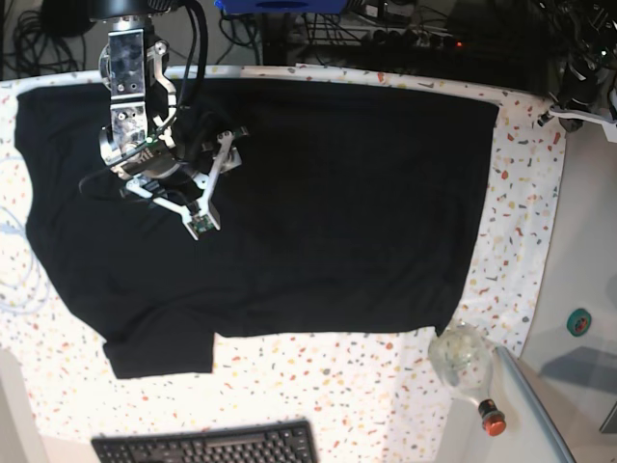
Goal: Layout the t-shirt on the table in an organized manner, then fold the t-shirt properly
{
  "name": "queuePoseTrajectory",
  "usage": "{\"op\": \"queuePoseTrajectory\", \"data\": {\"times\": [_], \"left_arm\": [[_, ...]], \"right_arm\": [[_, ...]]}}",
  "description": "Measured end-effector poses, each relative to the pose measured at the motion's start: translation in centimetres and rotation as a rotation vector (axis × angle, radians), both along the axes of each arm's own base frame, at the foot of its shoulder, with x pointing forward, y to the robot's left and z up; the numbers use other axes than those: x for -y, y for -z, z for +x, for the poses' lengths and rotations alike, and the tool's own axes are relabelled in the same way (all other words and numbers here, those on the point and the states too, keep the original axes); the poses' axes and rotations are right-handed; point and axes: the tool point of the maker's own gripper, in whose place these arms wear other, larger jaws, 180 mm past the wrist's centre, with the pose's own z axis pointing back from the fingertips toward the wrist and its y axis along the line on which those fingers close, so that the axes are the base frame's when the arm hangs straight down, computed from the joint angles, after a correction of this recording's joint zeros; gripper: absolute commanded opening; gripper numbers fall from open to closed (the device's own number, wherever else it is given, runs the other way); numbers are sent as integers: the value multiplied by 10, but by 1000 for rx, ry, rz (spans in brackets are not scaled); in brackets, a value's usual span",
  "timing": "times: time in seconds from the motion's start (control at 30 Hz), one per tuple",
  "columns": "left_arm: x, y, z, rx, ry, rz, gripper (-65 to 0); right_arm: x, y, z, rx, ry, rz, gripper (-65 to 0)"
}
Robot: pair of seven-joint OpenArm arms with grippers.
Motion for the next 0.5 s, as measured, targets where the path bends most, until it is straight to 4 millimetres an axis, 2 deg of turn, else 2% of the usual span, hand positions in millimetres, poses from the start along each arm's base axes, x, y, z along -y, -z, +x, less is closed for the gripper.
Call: {"op": "queuePoseTrajectory", "data": {"times": [0.17, 0.27, 0.43, 0.5], "left_arm": [[0, 0, 0, -1, 0, 0, -650], [0, 0, 0, -1, 0, 0, -650], [0, 0, 0, -1, 0, 0, -650], [0, 0, 0, -1, 0, 0, -650]], "right_arm": [[-3, 21, -12, -75, -7, 3, -312], [-4, 24, -11, -69, -9, 10, -371], [-5, 22, -6, -51, -8, 18, -584], [-5, 22, -7, -53, -8, 18, -650]]}}
